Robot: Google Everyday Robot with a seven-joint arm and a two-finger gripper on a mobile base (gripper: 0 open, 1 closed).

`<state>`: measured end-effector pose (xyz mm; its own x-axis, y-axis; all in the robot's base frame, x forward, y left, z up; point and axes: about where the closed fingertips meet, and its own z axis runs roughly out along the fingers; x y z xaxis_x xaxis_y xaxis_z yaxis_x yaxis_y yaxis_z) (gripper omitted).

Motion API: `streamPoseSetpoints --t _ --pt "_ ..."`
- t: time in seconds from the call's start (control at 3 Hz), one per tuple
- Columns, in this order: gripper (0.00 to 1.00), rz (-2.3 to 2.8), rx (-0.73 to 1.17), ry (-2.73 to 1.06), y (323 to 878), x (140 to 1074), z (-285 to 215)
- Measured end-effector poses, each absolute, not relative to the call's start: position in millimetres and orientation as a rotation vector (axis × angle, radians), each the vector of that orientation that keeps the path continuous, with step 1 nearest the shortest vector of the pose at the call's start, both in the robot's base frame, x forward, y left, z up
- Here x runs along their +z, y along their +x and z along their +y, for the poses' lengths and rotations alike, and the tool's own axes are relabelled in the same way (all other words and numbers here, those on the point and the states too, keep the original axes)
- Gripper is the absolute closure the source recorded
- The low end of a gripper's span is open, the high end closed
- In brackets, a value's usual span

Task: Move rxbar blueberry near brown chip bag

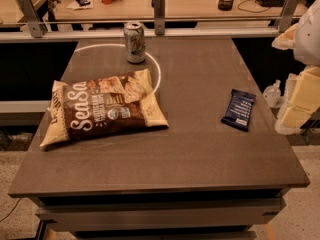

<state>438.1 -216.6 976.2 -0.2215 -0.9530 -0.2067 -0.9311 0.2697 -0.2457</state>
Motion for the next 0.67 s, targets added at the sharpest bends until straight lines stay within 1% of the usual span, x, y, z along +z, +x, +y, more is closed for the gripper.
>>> streamPoseSetpoints --t 0.33,0.67 --pt "0.00 2.219 -0.101 -1.726 441 978 -217" --pt "0.00 2.144 -0.053 -1.783 458 978 -223"
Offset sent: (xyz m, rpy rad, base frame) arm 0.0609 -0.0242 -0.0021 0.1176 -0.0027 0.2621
